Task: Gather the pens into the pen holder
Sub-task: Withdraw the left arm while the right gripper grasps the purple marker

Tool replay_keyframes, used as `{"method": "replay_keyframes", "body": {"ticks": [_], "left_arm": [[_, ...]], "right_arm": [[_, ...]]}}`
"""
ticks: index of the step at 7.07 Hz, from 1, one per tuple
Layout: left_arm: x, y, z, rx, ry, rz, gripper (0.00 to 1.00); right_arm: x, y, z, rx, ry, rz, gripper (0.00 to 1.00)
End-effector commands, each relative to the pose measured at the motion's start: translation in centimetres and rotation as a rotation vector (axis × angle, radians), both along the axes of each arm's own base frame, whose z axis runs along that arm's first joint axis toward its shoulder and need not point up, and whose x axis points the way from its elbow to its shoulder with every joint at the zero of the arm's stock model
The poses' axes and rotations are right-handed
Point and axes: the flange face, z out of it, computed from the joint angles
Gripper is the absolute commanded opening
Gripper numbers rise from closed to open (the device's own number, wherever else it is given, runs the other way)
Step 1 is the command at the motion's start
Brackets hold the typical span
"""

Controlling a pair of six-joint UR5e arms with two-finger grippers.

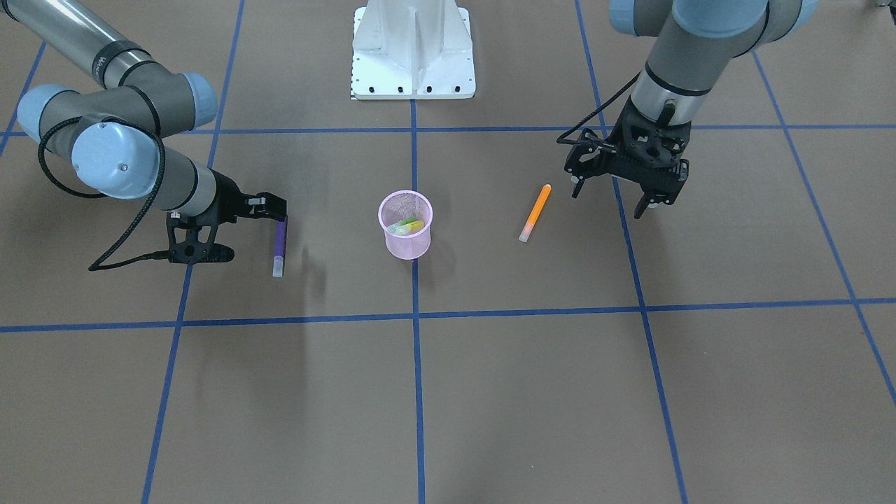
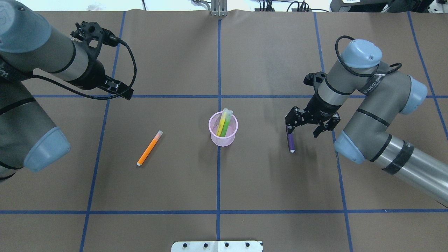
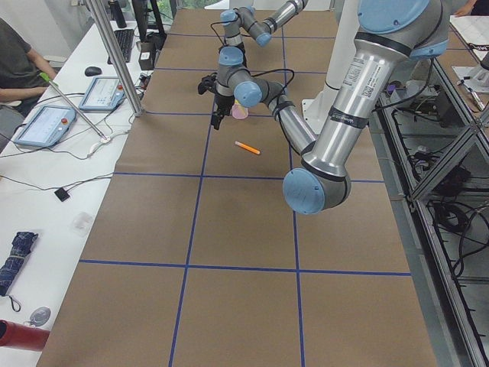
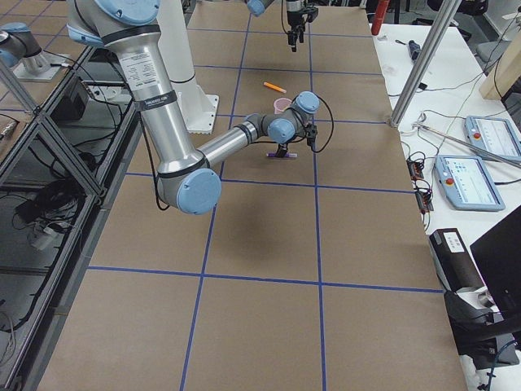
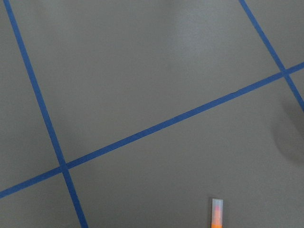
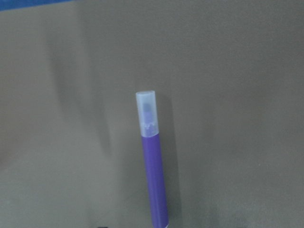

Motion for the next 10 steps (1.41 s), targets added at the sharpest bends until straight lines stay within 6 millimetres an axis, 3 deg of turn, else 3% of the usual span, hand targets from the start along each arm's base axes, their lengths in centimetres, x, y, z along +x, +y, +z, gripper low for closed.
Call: {"method": "replay_keyframes", "body": {"ticks": [1,3,5,8,9,10], "left_arm": [[-0.1,0.1,-0.6,0.008,0.007,-0.004,0.99],[-0.2,0.3,-0.5,0.009,0.008,-0.003,0.99],[-0.3,0.3,-0.5,0.009,0.008,-0.004,0.99],[-0.6,0.6,-0.8,0.005,0.017,-0.013,0.99],[-0.7,0.7,-0.9,0.007,0.019,-0.013,0.99],[-0.7,0.7,-1.0,0.008,0.02,-0.013,0.99]], "right_arm": [[-2.9,-2.0,0.1,0.007,0.022,-0.015,0.94],[-3.9,-2.8,-0.3,0.027,0.039,-0.005,0.91],[-4.9,-2.3,-0.3,0.043,0.056,-0.008,0.66],[-5.4,-1.7,0.2,0.052,0.069,-0.012,0.61],[-5.2,-1.8,0.4,0.05,0.072,-0.009,0.47],[-4.8,-1.9,0.6,0.049,0.072,-0.005,0.14]]}}
